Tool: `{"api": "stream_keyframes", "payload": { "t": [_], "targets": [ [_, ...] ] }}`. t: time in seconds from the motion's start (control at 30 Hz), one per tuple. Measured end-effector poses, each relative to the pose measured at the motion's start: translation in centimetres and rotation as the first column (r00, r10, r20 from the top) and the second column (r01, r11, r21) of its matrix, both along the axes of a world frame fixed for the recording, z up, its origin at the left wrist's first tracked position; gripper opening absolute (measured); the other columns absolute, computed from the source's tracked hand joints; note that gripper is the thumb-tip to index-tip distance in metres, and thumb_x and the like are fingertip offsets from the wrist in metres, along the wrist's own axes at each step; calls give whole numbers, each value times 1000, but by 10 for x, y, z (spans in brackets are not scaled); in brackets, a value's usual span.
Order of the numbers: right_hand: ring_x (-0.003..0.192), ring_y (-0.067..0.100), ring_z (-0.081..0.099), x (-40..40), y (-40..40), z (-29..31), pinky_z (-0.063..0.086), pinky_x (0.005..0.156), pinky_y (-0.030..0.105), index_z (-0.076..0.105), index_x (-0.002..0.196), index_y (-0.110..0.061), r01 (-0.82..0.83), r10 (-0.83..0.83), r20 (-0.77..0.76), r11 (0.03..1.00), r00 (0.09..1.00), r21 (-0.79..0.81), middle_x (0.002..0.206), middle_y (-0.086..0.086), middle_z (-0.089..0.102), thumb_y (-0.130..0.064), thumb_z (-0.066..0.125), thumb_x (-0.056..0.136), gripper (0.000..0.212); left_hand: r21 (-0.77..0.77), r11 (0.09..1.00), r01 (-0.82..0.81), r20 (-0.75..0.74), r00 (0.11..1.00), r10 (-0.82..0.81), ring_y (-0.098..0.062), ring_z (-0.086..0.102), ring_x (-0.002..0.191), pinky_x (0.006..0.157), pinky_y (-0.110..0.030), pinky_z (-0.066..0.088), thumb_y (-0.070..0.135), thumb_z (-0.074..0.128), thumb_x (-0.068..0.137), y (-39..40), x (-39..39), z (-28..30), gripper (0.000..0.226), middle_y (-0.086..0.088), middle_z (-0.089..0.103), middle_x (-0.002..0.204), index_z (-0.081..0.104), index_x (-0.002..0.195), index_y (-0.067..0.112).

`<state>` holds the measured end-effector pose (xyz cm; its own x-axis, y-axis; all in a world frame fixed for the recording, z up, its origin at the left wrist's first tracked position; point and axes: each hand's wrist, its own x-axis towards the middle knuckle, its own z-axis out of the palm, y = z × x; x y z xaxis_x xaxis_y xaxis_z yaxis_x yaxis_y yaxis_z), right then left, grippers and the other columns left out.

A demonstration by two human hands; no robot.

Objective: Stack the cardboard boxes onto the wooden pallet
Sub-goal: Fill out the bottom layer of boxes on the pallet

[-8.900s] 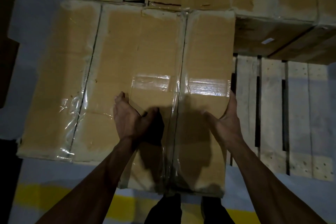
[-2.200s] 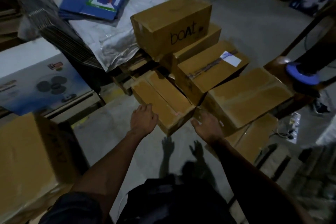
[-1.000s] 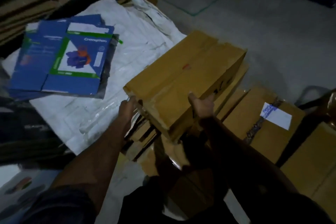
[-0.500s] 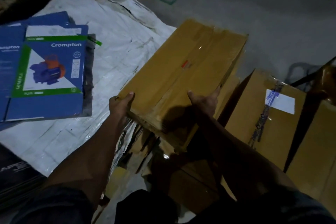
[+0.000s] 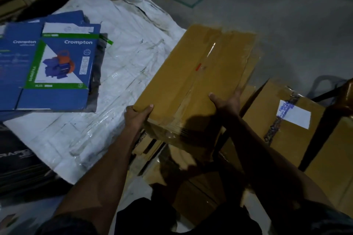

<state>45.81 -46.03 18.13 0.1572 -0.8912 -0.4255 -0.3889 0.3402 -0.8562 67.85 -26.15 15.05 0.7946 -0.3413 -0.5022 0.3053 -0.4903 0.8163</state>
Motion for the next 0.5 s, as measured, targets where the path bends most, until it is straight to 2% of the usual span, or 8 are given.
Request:
{"api": "stream_keyframes", "payload": {
  "t": [0.1, 0.13, 0.2, 0.27, 0.33, 0.37, 0.4, 0.5],
  "targets": [
    [143, 35, 36, -31, -20, 14, 33, 117, 49, 6, 160, -30, -92, 92, -28, 996, 995, -4, 159, 9, 34, -39, 86, 75, 117, 20, 1000, -18, 52, 998, 17, -22, 57, 117, 103, -46, 47, 48, 87, 68, 2, -59, 16, 90, -3, 58, 127, 49, 140, 10],
    [143, 34, 36, -44, -27, 16, 32, 118, 46, 6, 161, -28, -126, 125, -34, 992, 992, -13, 159, 9, 35, -38, 86, 76, 117, 38, 999, -31, 81, 996, 27, -21, 54, 119, 103, -40, 45, 41, 84, 75, 2, -78, 13, 83, -3, 56, 129, 48, 142, 8],
    [141, 31, 41, -71, -36, 21, 34, 117, 42, 7, 161, -24, -192, 192, -14, 981, 981, -13, 155, 8, 40, -38, 87, 74, 119, 54, 996, -78, 133, 989, 70, -14, 52, 109, 93, -30, 43, 34, 80, 81, 2, -117, 20, 69, 3, 52, 119, 52, 138, 8],
    [134, 28, 49, -99, -44, 24, 40, 114, 44, 15, 159, -26, -232, 232, 7, 973, 973, -2, 149, 5, 49, -43, 89, 67, 119, 76, 994, -78, 168, 984, 65, -12, 58, 99, 90, -32, 49, 52, 82, 73, 3, -150, 28, 72, 10, 58, 115, 60, 130, 15],
    [127, 27, 54, -131, -57, 17, 44, 110, 47, 19, 155, -28, -271, 271, 12, 963, 963, 4, 144, 5, 54, -50, 89, 58, 122, 107, 992, -71, 194, 980, 49, -20, 68, 94, 83, -45, 58, 82, 77, 51, 5, -181, 21, 92, 3, 70, 111, 63, 121, 23],
    [126, 27, 55, -148, -63, 16, 45, 110, 48, 20, 155, -29, -292, 292, 29, 956, 956, 9, 143, 5, 55, -53, 89, 54, 124, 137, 988, -71, 205, 978, 42, -23, 69, 93, 79, -49, 59, 89, 73, 45, 8, -196, 15, 100, -1, 71, 108, 64, 118, 22],
    [126, 27, 56, -164, -67, 18, 45, 110, 48, 19, 155, -30, -311, 309, 42, 950, 950, 30, 143, 4, 55, -53, 89, 54, 125, 162, 984, -76, 209, 977, 41, -24, 68, 91, 78, -48, 59, 91, 70, 43, 9, -213, 14, 103, -3, 71, 106, 63, 117, 19],
    [128, 27, 51, -205, -63, 39, 42, 111, 47, 17, 157, -26, -359, 355, 71, 931, 932, 62, 146, 4, 50, -33, 87, 75, 108, 230, 971, -69, 206, 978, 21, -22, 68, 84, 68, -38, 57, 86, 69, 47, 6, -269, 45, 97, -2, 70, 97, 62, 113, 15]
  ]
}}
